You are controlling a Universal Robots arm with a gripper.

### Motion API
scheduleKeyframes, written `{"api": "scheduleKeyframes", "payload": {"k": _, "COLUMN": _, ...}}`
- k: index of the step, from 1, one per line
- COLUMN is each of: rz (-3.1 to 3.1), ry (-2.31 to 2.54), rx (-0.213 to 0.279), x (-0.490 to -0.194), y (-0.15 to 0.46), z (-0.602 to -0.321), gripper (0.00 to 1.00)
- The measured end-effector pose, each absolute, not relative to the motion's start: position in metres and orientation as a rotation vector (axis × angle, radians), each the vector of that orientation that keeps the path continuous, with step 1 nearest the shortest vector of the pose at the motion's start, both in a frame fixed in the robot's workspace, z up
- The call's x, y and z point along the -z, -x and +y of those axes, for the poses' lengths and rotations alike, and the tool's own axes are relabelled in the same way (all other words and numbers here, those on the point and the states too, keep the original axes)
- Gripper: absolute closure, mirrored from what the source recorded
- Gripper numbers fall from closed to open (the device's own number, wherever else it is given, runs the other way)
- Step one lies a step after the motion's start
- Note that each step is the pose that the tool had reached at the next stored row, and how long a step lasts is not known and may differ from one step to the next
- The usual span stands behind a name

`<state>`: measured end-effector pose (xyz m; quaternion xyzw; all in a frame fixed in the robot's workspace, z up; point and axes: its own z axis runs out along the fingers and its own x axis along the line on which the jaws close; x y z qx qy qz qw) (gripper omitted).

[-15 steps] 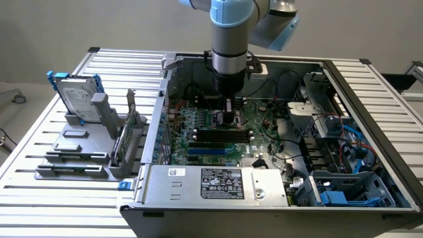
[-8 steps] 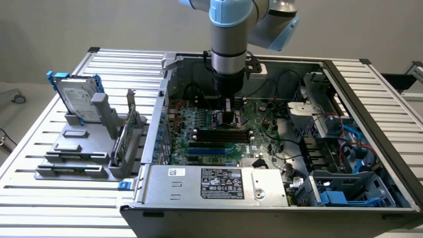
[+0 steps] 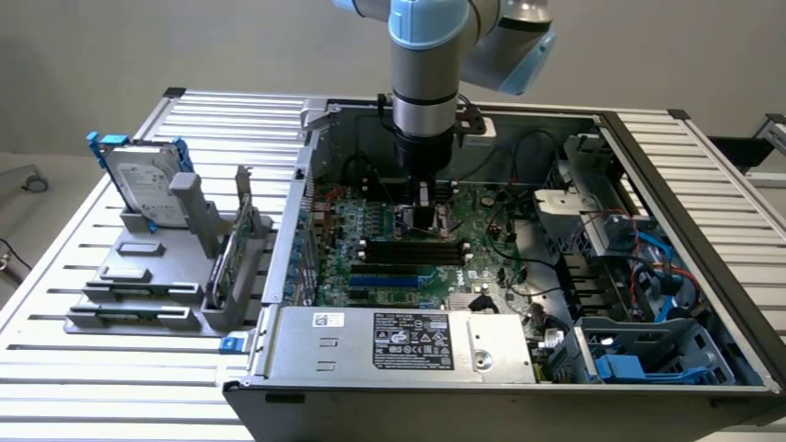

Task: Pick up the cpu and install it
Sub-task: 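Place the cpu into insertion slot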

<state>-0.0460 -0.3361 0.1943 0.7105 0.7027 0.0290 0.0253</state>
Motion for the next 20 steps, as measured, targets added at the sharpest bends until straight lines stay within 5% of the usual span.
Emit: {"api": "scheduleKeyframes", "payload": {"k": 20, "rz": 2.170, "ry": -2.193, "rx": -0.084, "x": -0.1923, "y": 0.0460, "z": -0.3351, "gripper": 0.45}}
